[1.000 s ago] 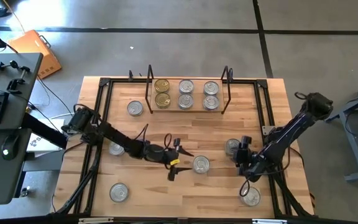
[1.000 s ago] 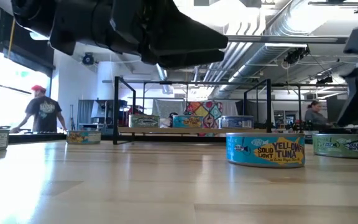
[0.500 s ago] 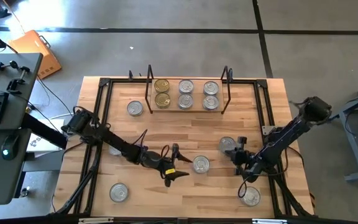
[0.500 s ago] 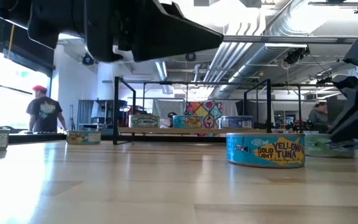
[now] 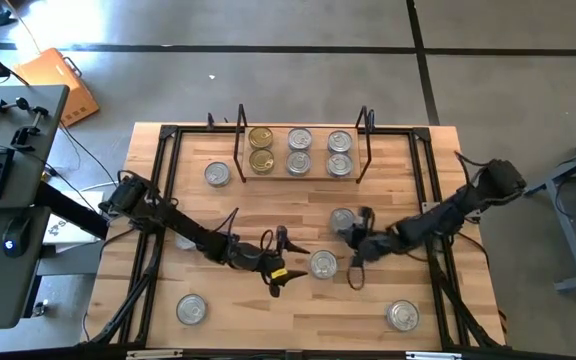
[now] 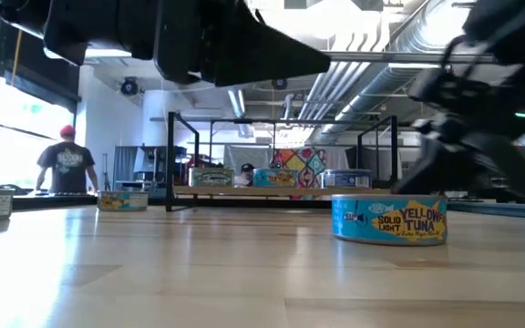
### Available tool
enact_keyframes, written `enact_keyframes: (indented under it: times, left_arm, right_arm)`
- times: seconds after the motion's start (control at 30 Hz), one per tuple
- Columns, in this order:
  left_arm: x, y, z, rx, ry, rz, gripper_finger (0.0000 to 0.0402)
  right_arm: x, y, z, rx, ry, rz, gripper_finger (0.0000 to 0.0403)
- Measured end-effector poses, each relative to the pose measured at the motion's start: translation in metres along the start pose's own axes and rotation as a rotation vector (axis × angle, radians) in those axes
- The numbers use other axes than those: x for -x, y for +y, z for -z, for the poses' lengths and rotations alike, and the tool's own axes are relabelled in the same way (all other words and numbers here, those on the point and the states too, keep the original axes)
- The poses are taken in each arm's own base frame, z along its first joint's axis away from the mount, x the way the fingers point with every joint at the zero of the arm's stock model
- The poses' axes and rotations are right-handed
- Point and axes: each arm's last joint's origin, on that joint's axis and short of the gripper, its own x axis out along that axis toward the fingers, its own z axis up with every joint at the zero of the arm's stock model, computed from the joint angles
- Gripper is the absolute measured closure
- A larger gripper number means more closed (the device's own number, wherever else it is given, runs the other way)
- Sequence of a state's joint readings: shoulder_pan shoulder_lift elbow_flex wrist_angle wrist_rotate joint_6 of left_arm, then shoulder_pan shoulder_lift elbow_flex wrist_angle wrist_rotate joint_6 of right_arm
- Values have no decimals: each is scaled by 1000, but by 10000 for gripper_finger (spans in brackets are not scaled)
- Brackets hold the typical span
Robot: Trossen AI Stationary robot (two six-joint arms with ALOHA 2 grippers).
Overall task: Stack canned seafood by type on shelf
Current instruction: Stack the green tuna can on top of the other green tuna can on the shelf
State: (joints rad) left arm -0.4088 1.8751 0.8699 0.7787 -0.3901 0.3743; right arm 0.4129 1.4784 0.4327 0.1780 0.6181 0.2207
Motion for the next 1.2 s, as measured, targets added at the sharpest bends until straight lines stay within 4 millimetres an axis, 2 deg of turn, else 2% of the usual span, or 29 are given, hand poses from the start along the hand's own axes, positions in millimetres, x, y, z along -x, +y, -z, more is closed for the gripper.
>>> enact_keyframes:
  times: [0.13, 0.23, 0.43, 0.57, 0.67, 0.87, 1.07, 1.2]
  left_arm:
    - [6, 5, -7, 95, 121, 23, 142]
    - [16, 14, -12, 138, 243, 7, 142]
    - [40, 22, -17, 179, 387, -62, 143]
    - [46, 14, -10, 125, 467, -99, 153]
    - [44, 6, 0, 91, 526, -92, 167]
    - [35, -6, 26, 37, 624, -88, 203]
    - [28, -12, 48, 0, 697, -143, 240]
    - [24, -7, 54, 14, 719, -179, 271]
  right_arm:
    - [-15, -16, -21, -23, -9, -39, 403]
    - [-29, -19, -36, -4, -12, -60, 403]
    - [-71, -6, -68, 68, -14, -110, 403]
    - [-99, 8, -92, 124, -43, -136, 402]
    - [-112, 17, -110, 156, -74, -190, 402]
    - [-107, 24, -133, 166, -143, -278, 402]
    - [-104, 25, -136, 166, -154, -298, 402]
    - [-103, 25, -136, 165, -155, -310, 402]
